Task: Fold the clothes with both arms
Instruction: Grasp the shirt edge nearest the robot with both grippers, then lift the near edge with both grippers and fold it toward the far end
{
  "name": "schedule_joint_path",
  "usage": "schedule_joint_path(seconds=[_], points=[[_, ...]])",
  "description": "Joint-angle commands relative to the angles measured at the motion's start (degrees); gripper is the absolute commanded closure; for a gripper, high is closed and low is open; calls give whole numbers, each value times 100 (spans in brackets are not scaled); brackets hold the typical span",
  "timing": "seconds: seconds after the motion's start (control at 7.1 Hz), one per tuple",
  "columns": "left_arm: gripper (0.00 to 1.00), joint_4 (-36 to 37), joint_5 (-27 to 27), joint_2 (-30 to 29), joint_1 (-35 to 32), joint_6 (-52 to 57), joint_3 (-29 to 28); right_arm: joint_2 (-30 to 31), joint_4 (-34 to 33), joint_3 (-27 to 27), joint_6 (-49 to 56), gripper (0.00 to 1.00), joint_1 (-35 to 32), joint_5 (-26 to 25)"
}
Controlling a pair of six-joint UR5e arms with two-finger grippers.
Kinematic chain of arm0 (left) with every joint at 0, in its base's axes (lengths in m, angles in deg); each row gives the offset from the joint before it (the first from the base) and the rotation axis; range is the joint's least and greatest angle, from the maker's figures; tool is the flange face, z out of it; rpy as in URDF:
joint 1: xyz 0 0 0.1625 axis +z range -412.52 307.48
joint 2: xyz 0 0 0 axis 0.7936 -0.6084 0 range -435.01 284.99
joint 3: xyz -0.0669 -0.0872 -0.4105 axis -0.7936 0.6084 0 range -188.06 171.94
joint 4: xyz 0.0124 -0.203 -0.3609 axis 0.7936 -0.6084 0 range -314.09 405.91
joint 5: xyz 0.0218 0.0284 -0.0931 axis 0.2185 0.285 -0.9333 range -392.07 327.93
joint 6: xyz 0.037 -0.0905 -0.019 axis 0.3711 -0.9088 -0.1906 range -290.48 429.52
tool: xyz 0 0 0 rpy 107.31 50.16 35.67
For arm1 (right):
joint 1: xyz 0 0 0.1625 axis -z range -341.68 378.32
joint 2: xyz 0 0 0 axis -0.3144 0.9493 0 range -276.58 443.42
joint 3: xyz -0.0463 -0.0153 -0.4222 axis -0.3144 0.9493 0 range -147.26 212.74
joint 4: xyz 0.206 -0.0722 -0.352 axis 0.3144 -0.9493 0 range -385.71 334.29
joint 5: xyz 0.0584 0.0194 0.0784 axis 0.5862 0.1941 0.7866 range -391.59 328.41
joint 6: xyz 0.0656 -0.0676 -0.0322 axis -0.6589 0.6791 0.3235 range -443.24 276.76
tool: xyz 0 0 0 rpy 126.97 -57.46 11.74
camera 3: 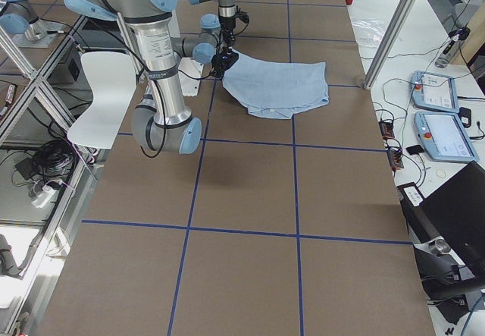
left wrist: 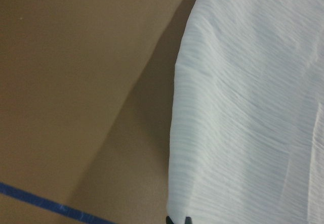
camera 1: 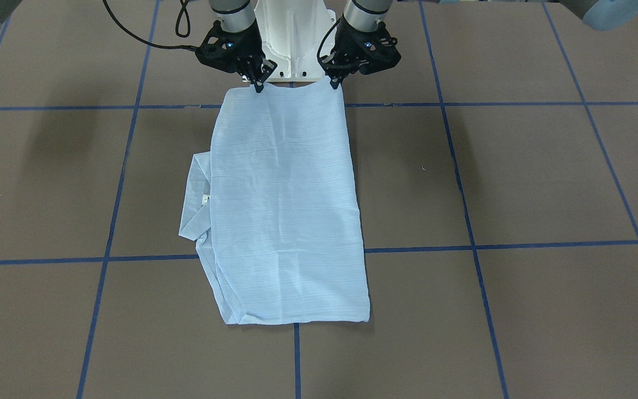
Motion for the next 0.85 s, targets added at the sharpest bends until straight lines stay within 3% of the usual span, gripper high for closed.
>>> schedule_joint_path(seconds=[0.0,0.14,0.42,0.7], points=[[100,1153,-284,-13,364,-374,915,96,-11,-746,-7,100,3,1031],[100,1279,-284,-13,461,-439,1058,96,-2,-844,-7,100,-128,1262],[100,1237,-258,-49,454,-352,937,18,7,-618,98,100,-391,1212],[100,1210,-266,-179,-289,512,552,-158,33,-372,841,100,-926,870]])
